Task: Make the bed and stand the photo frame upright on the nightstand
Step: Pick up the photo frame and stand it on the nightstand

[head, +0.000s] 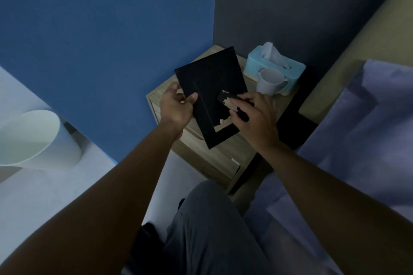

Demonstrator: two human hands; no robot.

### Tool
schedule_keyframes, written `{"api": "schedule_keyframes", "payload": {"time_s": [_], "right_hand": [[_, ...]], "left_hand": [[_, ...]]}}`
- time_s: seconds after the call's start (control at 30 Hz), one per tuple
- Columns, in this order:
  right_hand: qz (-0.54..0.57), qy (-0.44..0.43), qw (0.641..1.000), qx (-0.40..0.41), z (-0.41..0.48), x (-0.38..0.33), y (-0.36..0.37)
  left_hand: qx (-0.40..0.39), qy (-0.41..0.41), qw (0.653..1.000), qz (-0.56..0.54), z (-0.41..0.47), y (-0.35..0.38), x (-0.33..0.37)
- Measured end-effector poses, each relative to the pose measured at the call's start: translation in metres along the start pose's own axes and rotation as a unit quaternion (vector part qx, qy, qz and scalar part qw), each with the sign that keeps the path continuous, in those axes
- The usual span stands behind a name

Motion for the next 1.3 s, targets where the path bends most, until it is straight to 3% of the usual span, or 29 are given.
{"api": "schedule_keyframes", "payload": {"time_s": [0.23, 0.43, 0.7, 0.9, 0.97, 1.03, 1.1, 1.3], "right_hand": [[-0.044, 0.011, 0.999, 0.01, 0.011, -0.016, -0.007], [-0.034, 0.047, 0.998, -0.026, 0.012, -0.018, -0.006], [0.013, 0.097, 0.991, -0.09, 0.002, -0.011, -0.001], [0.016, 0.061, 0.997, -0.05, -0.01, -0.044, -0.012], [0.079, 0.038, 0.989, -0.118, -0.019, -0.054, -0.003], [0.139, 0.078, 0.962, -0.222, -0.031, -0.054, 0.012], [0.174, 0.123, 0.94, -0.268, -0.04, -0.054, 0.021], [0.178, 0.179, 0.942, -0.219, -0.037, -0.056, 0.025]], "left_hand": [[0.06, 0.137, 0.981, 0.122, -0.006, 0.003, 0.015], [0.047, 0.195, 0.957, 0.209, -0.011, 0.002, 0.026], [-0.017, 0.102, 0.974, 0.204, -0.005, -0.003, 0.033], [-0.007, 0.055, 0.988, 0.141, -0.006, -0.008, 0.032], [-0.007, 0.045, 0.991, 0.123, -0.006, -0.008, 0.034], [-0.01, 0.027, 0.994, 0.102, -0.008, -0.007, 0.036], [-0.02, 0.0, 0.997, 0.079, -0.007, -0.006, 0.036], [-0.046, -0.008, 0.997, 0.057, -0.006, 0.002, 0.04]]}}
Point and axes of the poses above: each hand's wrist, its own z-axis towards the middle knuckle, its own y-axis out of the palm, x = y × z, the point moved 5 cm from there along z, towards the middle knuckle, and after that the axes turned 1 degree about x, right-handed, at the moved point
